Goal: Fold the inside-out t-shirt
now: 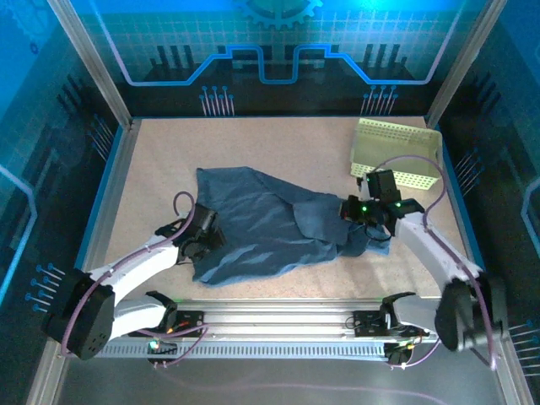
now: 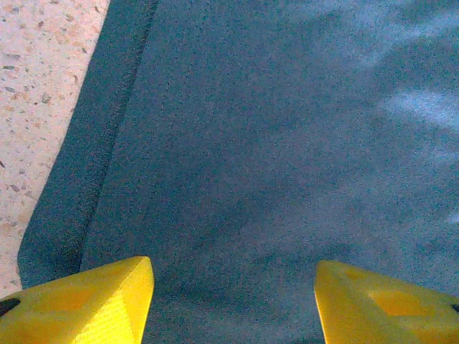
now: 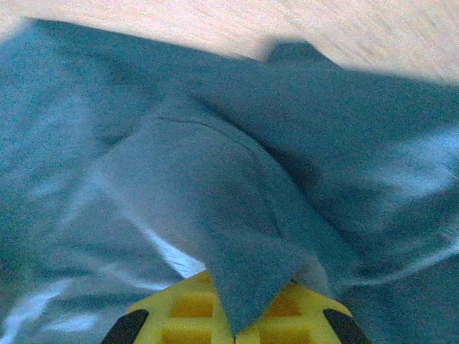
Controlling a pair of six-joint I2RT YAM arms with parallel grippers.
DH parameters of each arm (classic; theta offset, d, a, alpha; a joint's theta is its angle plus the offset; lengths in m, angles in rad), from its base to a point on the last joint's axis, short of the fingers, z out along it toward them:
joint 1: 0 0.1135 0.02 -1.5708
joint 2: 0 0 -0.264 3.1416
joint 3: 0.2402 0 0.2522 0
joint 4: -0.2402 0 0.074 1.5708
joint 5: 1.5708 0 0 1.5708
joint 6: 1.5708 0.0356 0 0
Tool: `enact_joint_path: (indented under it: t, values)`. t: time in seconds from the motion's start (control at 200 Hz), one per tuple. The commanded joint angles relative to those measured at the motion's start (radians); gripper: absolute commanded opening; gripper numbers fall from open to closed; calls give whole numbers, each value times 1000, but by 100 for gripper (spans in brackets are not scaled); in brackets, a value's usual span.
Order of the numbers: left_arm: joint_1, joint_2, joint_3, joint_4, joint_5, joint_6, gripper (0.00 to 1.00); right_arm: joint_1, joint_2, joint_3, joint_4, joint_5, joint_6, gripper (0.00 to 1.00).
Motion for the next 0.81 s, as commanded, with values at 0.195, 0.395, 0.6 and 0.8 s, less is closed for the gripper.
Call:
enact_joint_path:
  t: [0.195,0.395,0.6,0.8]
  values:
    - [9,-18,37,-34,-31,42,63,-95,90,-29,24,64,-5,51]
    - [13,-21,35,-38,-54,48,65,-22,-81,-74,-59,79,-10,41]
    - [20,-3,32,-29,-50,39,65,112,-136,-146,-92,144,75,33]
    - [21,-3,29,-29,-41,38,65,139,-103,-193,-52,165,127,33]
